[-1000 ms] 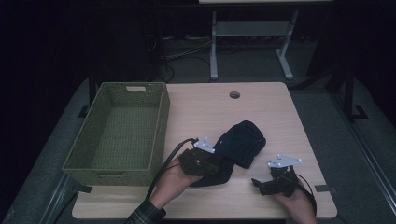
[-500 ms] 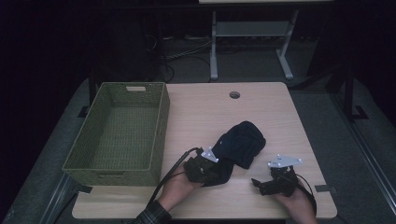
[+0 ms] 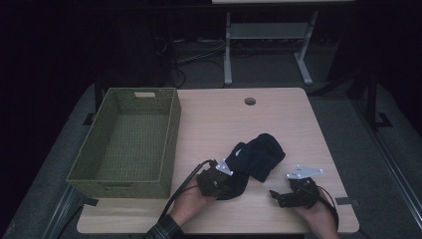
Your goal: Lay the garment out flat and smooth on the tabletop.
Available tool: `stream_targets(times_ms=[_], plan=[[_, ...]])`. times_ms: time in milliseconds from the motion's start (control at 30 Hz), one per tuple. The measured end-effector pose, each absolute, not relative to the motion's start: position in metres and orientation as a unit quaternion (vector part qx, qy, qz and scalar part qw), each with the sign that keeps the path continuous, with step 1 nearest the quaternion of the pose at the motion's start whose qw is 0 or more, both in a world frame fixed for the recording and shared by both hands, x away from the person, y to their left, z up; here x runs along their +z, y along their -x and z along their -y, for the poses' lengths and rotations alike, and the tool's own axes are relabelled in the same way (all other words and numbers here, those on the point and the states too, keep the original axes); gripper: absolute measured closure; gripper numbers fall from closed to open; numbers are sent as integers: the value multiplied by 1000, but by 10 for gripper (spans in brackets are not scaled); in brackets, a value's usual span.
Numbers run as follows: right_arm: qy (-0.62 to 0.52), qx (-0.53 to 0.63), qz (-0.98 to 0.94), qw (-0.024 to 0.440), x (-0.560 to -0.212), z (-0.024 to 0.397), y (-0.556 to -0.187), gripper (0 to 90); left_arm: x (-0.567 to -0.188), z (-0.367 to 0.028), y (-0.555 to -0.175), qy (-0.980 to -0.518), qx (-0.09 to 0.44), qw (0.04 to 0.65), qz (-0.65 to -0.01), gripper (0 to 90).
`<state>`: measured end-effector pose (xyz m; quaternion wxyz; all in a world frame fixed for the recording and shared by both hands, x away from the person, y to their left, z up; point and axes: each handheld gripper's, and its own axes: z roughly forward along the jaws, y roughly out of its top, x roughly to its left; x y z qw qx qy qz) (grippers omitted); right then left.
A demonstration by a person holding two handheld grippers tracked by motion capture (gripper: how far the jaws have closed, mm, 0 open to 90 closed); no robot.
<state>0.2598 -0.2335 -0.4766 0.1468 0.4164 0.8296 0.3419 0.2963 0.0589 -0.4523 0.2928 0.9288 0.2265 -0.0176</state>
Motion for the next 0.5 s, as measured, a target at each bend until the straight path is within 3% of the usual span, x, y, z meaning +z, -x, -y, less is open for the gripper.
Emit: stream_targets(times_ms=[333,500], plan=[[-397,397,-816,135,-452,241,-258,274,-453,-60,-298,-928,-23,295,-228,900],[-385,429,-807,127,-441,243,-260,424,-453,-60,-297,-927,-22,295,-229,900]])
